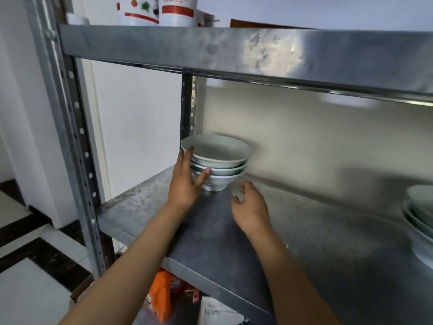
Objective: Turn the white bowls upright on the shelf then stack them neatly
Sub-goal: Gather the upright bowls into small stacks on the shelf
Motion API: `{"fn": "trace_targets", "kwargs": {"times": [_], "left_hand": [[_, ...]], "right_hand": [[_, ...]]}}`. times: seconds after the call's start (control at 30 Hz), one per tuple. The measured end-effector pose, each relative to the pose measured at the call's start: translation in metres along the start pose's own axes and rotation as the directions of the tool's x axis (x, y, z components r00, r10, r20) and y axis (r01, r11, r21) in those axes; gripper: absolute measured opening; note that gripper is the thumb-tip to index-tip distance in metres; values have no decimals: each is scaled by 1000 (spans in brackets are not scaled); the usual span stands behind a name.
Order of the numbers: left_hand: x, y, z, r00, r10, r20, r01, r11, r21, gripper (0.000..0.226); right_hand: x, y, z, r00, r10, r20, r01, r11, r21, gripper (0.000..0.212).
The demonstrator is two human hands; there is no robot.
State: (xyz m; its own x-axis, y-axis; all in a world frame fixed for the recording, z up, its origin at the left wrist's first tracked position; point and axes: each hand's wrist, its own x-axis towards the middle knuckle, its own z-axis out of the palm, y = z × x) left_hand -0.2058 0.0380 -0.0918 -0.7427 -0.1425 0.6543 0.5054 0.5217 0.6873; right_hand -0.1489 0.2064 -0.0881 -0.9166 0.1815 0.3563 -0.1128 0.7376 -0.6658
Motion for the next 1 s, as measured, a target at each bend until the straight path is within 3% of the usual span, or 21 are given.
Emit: {"fn": "trace_targets", "kwargs": {"times": [0.1, 0.2, 0.27, 0.37, 0.47, 0.63, 0.83, 1.0], "left_hand": [[-6, -3, -3, 1000, -24, -4, 24, 999, 43, 74], [-12, -3, -10, 998, -18, -67, 21, 999, 41, 68], [-13, -1, -13, 992, 21, -122, -17, 999, 38, 62], [-10, -1, -12, 981, 139, -139, -121, 984, 129, 54], [-6, -8, -3, 967, 253, -25, -236, 930, 283, 51], [1, -16, 4, 972, 228, 54, -234, 934, 268, 57], [13, -18, 7, 992, 125, -20, -124, 990, 60, 36], [23, -26, 4, 994, 103, 20, -105, 988, 113, 48]], "right_hand": [[1, -2, 1, 994, -24, -107, 32, 997, 75, 33], [-1, -11, -2, 960, -14, -281, 84, 967, 240, 33], [3, -20, -7, 951, 16, -309, 94, 936, 339, 37], [27, -31, -16, 955, -28, -294, 119, 948, 294, 41], [63, -34, -25, 982, -41, -184, 79, 976, 201, 45], [105, -29, -21, 992, -94, 83, 92, 995, 27, 50], [121, -28, 14, 998, -65, -26, 66, 997, 45, 25], [135, -37, 25, 990, -136, -19, 136, 991, -7, 30]]}}
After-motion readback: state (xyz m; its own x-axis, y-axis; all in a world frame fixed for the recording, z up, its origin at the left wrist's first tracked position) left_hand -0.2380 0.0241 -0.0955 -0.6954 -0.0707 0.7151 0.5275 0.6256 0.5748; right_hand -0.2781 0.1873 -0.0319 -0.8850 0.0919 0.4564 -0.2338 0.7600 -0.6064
